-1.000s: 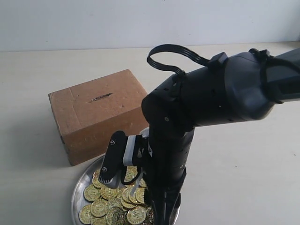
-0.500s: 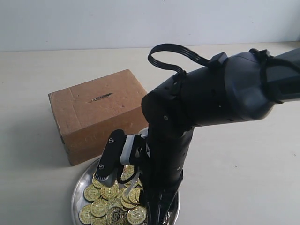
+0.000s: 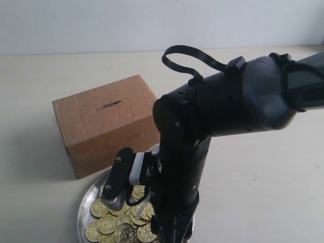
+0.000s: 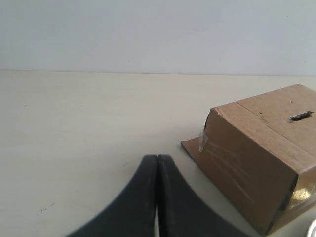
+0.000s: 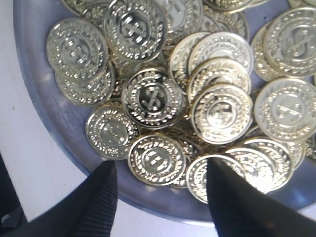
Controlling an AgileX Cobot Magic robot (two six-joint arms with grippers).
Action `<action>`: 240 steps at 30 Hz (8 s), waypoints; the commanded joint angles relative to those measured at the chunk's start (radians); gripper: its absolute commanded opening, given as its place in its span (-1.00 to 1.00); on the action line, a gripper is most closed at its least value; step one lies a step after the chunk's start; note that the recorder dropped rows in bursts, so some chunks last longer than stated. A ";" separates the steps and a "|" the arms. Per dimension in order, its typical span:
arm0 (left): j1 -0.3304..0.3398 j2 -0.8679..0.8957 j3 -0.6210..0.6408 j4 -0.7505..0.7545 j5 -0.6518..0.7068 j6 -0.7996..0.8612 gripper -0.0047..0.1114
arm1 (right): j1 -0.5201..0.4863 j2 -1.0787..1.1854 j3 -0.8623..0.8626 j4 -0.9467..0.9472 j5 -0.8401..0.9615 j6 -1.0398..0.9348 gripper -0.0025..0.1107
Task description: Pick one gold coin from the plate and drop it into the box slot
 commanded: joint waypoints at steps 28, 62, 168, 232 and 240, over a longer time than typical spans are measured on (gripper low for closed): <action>-0.004 -0.005 0.002 0.004 -0.003 -0.003 -0.92 | 0.031 -0.059 0.096 0.055 -0.159 -0.029 -0.02; -0.004 -0.005 0.002 0.004 -0.003 -0.003 -0.92 | 0.031 -0.035 0.147 0.042 -0.225 -0.246 -0.02; -0.004 -0.005 0.002 0.004 -0.003 -0.003 -0.92 | 0.061 -0.167 0.078 0.108 -0.184 -0.134 -0.46; -0.184 1.476 -0.483 -1.084 0.867 0.709 0.17 | 0.061 -0.269 -0.046 0.154 -0.197 -0.134 -0.46; -0.253 1.491 -0.521 -1.087 0.836 0.709 0.12 | 0.061 -0.269 -0.046 0.154 -0.197 -0.134 -0.46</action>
